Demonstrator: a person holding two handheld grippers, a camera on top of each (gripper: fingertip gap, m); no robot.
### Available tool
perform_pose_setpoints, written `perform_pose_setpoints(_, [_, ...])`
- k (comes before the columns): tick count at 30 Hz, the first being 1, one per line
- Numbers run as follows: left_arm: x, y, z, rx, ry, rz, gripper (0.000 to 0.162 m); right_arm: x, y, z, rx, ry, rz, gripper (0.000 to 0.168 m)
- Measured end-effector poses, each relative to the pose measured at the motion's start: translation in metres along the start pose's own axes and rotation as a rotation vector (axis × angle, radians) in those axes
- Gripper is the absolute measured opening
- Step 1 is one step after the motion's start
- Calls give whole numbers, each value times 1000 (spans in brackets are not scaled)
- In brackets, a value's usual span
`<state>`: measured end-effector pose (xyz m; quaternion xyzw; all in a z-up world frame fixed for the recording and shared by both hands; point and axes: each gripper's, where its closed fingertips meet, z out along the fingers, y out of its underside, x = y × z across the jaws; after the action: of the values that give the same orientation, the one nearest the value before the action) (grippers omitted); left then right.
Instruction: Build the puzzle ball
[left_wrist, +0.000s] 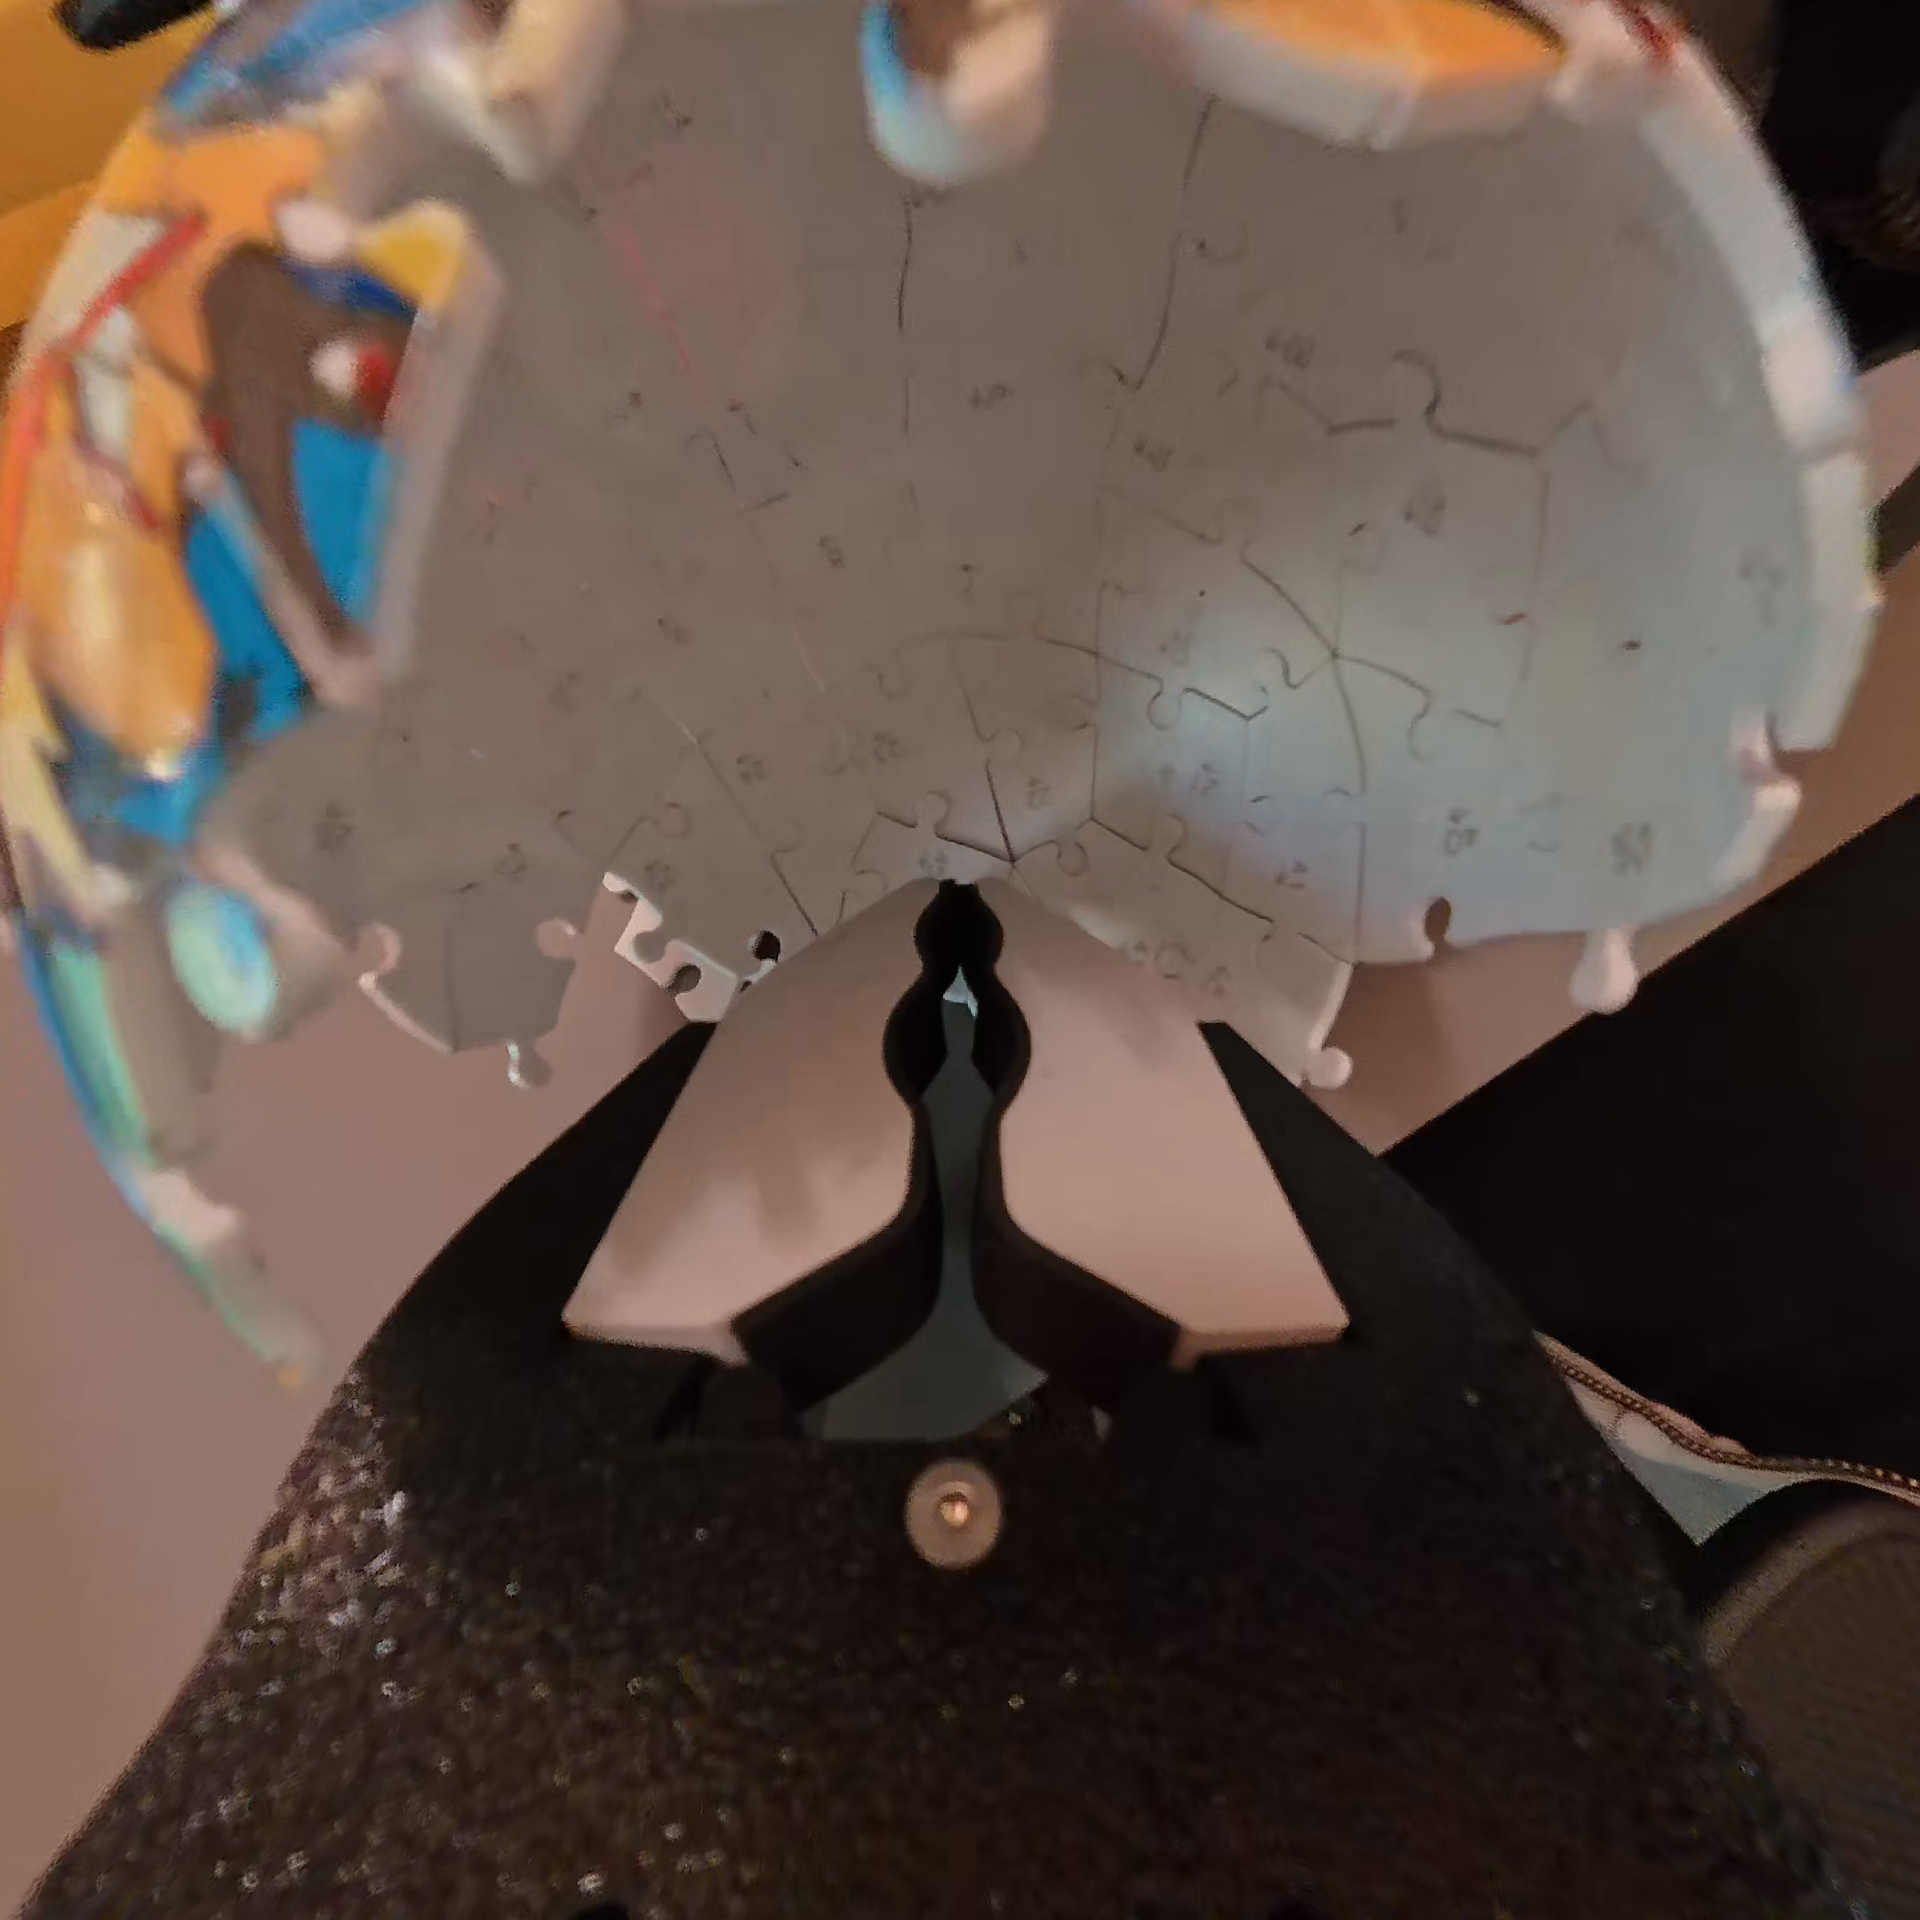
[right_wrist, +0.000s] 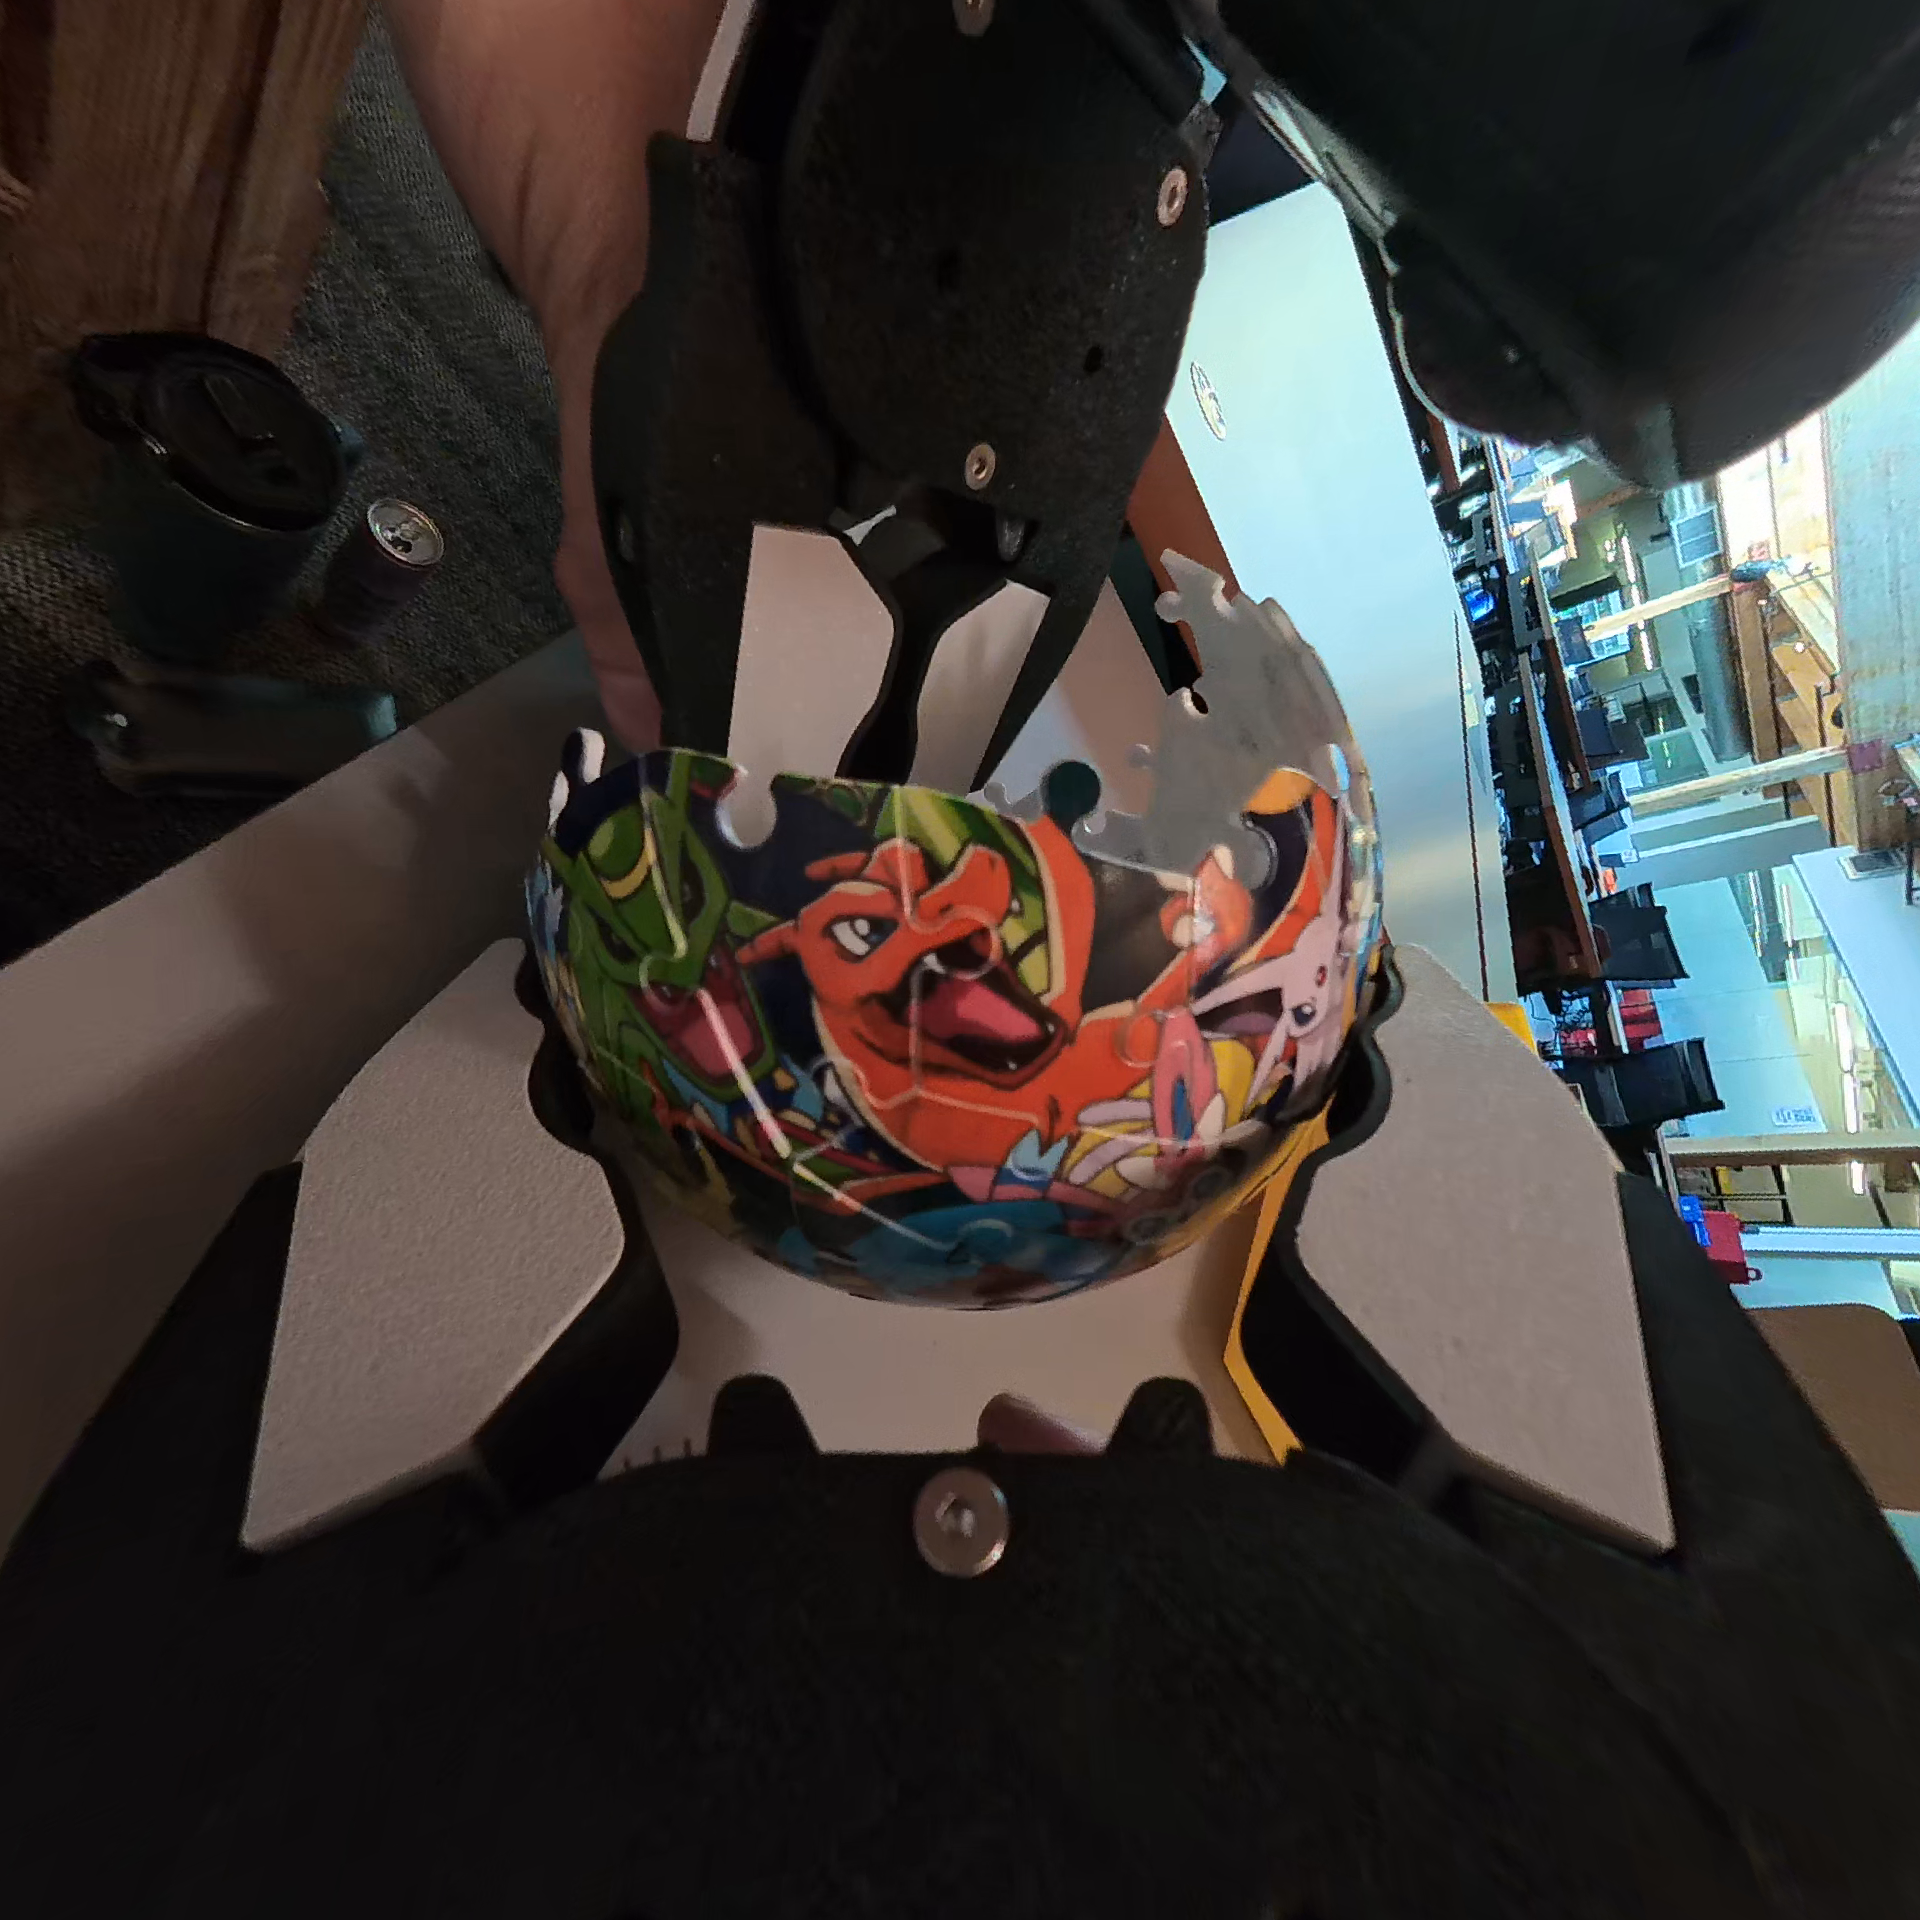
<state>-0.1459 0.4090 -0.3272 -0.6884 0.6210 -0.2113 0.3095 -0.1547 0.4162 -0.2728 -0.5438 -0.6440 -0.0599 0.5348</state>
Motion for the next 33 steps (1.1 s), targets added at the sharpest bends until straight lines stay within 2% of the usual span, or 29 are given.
perform_pose_setpoints(12, [-1, -1, 0, 8, -2, 13, 0, 2, 2, -2, 3, 13, 23, 139])
perform_pose_setpoints(19, [-3, -1, -5, 78, 19, -11, 0, 2, 5, -3, -3, 9, 38, 138])
perform_pose_setpoints(28, [-1, 2, -5, 36, 18, 18, 0, 5, 8, -2, 2, 11, 74, 138])
perform_pose_setpoints(33, [-3, -2, -11, 83, -20, 101, 0, 4, 8, -2, -11, -3, 48, 138])
